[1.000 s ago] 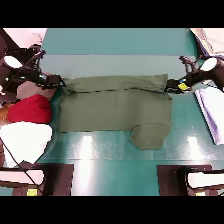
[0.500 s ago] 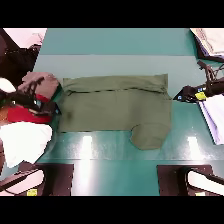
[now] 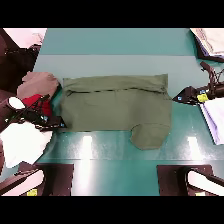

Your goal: Fold the shirts.

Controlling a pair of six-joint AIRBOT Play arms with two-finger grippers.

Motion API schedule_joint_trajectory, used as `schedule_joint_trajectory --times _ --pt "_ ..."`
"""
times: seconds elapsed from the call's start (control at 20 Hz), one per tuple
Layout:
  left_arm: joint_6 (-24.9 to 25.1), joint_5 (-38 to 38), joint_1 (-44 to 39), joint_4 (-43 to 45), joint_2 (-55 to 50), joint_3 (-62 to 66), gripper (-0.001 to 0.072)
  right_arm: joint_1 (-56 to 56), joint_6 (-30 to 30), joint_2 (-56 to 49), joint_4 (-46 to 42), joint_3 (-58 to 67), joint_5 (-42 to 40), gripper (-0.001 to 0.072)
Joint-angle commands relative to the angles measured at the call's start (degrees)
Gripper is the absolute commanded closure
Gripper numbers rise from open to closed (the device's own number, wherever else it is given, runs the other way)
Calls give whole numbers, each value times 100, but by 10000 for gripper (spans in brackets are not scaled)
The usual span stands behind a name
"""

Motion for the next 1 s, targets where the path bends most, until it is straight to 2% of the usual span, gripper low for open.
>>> schedule_joint_trajectory --times 0.0,0.05,0.15,0.2,0.35,0.5,0.55,0.6,0.65,0.85,0.95 --pt "-127 308 -155 -83 2 -177 209 -4 -22 9 46 -4 76 409" --pt "-125 304 -155 -131 2 -120 425 -4 -22 11 44 -4 81 410" --pt "-201 306 -155 -138 2 81 499 -7 -22 11 -24 -9 190 410" --pt "-214 278 -155 -142 4 208 662 -20 -22 13 -26 -26 262 409" --pt "-247 122 -155 -181 4 608 683 -214 -20 188 -52 -455 317 410" --pt "-245 87 -155 -188 195 848 684 -544 188 605 -763 -1276 380 407" --pt "-245 103 -155 -216 275 881 684 -619 203 752 -922 -1609 472 371" --pt "-245 136 -155 -254 334 885 683 -675 203 844 -894 -1904 566 264" --pt "-243 149 -155 -304 341 890 683 -651 243 907 -850 -2199 595 251" --pt "-243 151 -155 -341 341 890 684 66 608 929 -835 -3036 153 263" --pt "-234 149 -155 -341 341 890 683 542 675 920 -518 -3254 -236 263"
